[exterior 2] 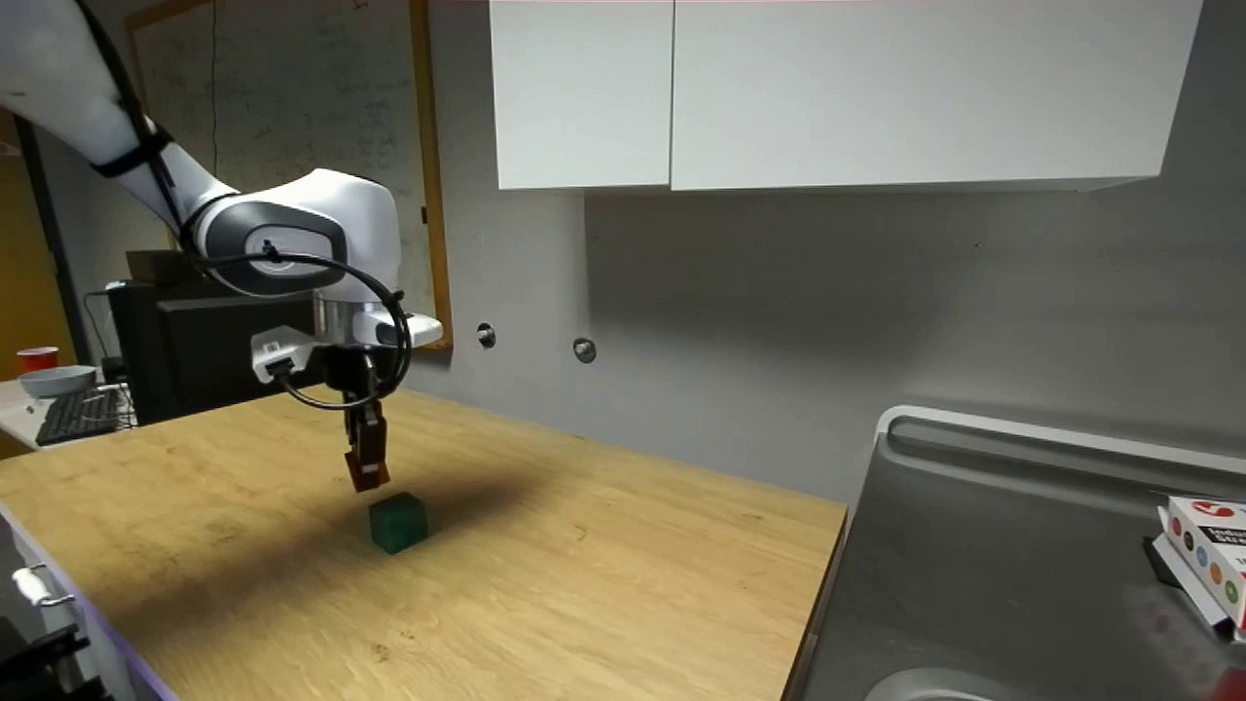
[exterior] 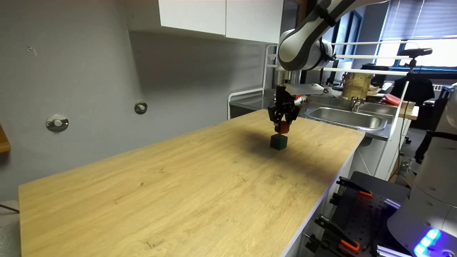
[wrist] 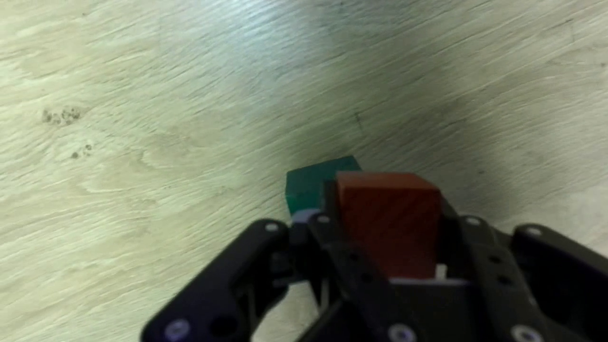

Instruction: Put the orange block on the green one

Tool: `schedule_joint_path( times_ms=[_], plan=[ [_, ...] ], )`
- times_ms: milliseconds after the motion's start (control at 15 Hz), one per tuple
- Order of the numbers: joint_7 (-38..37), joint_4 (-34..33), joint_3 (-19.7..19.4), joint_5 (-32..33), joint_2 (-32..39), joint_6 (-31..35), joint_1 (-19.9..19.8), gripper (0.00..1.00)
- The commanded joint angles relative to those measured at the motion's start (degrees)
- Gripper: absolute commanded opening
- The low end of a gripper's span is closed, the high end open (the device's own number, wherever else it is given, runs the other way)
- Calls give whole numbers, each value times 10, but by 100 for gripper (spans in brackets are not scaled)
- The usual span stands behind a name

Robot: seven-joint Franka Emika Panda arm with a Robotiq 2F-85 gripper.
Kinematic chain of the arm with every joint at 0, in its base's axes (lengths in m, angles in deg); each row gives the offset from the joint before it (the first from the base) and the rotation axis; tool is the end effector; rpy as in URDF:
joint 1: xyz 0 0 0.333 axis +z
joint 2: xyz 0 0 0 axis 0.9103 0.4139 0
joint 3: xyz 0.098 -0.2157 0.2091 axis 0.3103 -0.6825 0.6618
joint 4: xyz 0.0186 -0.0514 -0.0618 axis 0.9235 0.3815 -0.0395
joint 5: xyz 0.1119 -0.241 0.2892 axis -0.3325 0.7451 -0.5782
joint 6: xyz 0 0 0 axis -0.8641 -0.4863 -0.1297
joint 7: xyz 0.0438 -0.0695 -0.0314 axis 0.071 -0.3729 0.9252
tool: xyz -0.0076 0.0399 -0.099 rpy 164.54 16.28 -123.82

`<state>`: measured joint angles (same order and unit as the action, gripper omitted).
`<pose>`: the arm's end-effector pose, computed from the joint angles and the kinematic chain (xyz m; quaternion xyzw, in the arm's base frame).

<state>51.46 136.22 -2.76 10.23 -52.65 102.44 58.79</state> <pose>0.4492 -0.0994 0.3114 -0.9766 0.2134 0.0224 0.0140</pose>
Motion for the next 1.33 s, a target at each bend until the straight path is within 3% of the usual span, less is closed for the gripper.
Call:
schedule_joint_path(
  times_ms=[0,933,1000,1133,1267],
  plan=[
    [-6,-17,-7,5,13,-13,-7,19],
    [2,-58,-11,-7,75,-11,-7,19],
    [3,-60,-12,-9,78,-11,-7,69],
    [3,-62,-12,-11,82,-11,-7,72],
    [4,-62,-12,-12,85,-10,-7,88]
  ],
)
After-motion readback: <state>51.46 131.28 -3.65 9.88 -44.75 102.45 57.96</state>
